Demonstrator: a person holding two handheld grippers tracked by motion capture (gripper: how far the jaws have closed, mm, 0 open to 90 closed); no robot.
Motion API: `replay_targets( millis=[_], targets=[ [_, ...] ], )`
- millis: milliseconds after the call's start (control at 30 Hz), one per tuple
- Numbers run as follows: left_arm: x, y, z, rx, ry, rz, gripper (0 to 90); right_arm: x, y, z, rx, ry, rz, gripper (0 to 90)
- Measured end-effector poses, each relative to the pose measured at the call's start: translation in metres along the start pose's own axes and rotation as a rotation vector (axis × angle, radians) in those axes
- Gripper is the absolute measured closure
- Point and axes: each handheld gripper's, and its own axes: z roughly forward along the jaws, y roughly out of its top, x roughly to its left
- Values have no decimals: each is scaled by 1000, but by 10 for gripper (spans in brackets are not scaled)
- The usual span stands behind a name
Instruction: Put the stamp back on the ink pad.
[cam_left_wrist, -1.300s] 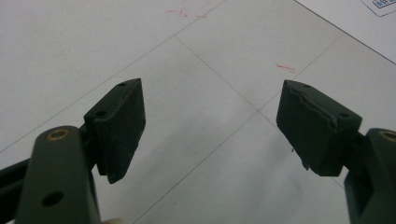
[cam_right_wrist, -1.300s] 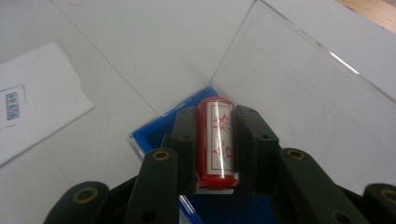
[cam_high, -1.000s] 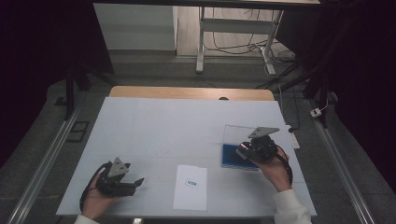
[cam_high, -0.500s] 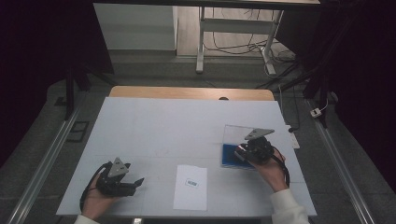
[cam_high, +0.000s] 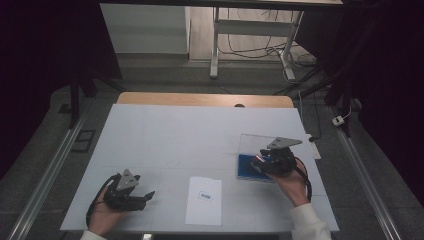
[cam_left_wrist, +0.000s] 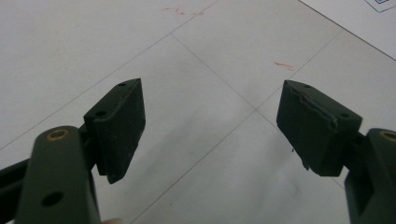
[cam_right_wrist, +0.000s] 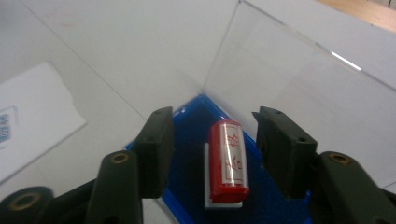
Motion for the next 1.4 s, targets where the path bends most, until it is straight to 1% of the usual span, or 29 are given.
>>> replay_targets(
  millis=[67,167,300,500,600,667,800,933,1033,1167,1233,1400],
  targets=[
    [0,0,0,-3,2,-5,240,2,-2,-4,-23,8,-1,438],
    [-1,1,-1,-10,-1,-9,239,5,-5,-8,-43,0,-28,405],
    [-2,1,-1,-15,-6,-13,237,8,-13,-14,-64,0,-35,383],
    [-4,2,-1,-17,-12,-22,232,12,-27,-23,-75,7,-52,378],
    [-5,2,-1,-23,-17,-25,226,14,-34,-27,-81,15,-46,376],
    [-6,2,-1,-25,-20,-26,222,16,-40,-30,-84,16,-55,375],
    [-7,2,-1,-26,-21,-29,211,21,-53,-36,-96,51,-57,375],
    [-7,2,-1,-28,-26,-36,201,24,-65,-41,-93,67,-68,373],
    [-8,2,0,-24,-28,-34,195,25,-73,-43,-93,78,-63,373],
    [-8,1,0,-25,-24,-36,193,22,-85,-42,-67,87,-44,373],
    [-8,1,0,-27,-23,-39,191,20,-90,-41,-53,80,-39,373],
    [-8,1,1,-27,-21,-39,191,17,-94,-43,-56,74,-32,373]
  ],
)
